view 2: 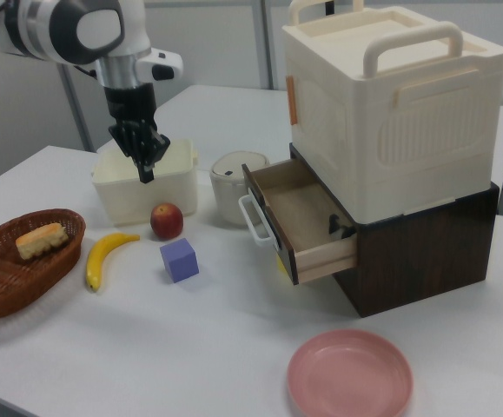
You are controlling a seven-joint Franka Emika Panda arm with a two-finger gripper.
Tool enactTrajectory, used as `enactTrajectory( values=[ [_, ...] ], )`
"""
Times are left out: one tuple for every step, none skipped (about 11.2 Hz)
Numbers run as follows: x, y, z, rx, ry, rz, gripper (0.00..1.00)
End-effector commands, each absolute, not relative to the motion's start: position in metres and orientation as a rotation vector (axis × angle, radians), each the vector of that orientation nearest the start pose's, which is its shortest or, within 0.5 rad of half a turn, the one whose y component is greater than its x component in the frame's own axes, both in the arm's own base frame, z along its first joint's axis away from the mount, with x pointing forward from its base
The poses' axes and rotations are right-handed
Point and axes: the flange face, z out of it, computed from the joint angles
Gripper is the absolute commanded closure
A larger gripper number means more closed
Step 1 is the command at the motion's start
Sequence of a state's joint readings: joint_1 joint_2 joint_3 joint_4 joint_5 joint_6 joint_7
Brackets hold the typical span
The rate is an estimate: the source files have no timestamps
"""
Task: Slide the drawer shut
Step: 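Move the gripper down toward the open drawer's front panel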
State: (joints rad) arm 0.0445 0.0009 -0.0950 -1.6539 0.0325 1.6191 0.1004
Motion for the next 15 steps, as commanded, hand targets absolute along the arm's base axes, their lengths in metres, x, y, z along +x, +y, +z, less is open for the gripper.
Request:
enactTrajectory(
  values=[
    [0.564,-0.057,0.565,-3.052,0.435,0.066,1.0],
    [0.571,-0.065,0.555,-3.04,0.517,0.046,1.0],
    [0.583,-0.069,0.536,-3.046,0.54,0.05,1.0],
    [0.593,-0.077,0.525,-3.037,0.617,0.014,1.0],
    [0.6,-0.082,0.517,-3.02,0.725,-0.023,1.0],
    [0.604,-0.082,0.506,-3.019,0.761,-0.012,1.0],
    [0.606,-0.082,0.5,-3.015,0.789,0.002,1.0],
    [0.609,-0.082,0.491,-3.002,0.85,0.024,1.0],
    [0.611,-0.082,0.487,-2.982,0.904,0.021,1.0],
    [0.615,-0.082,0.478,-2.964,0.959,0.026,1.0],
    [0.618,-0.083,0.47,-2.952,1.002,0.041,1.0],
    [0.622,-0.082,0.467,-2.946,1.016,0.031,1.0],
    [0.626,-0.081,0.462,-2.938,1.034,0.01,1.0],
    [0.628,-0.082,0.46,-2.939,1.039,0.005,1.0],
    [0.632,-0.083,0.456,-2.939,1.039,-0.013,1.0]
  ],
)
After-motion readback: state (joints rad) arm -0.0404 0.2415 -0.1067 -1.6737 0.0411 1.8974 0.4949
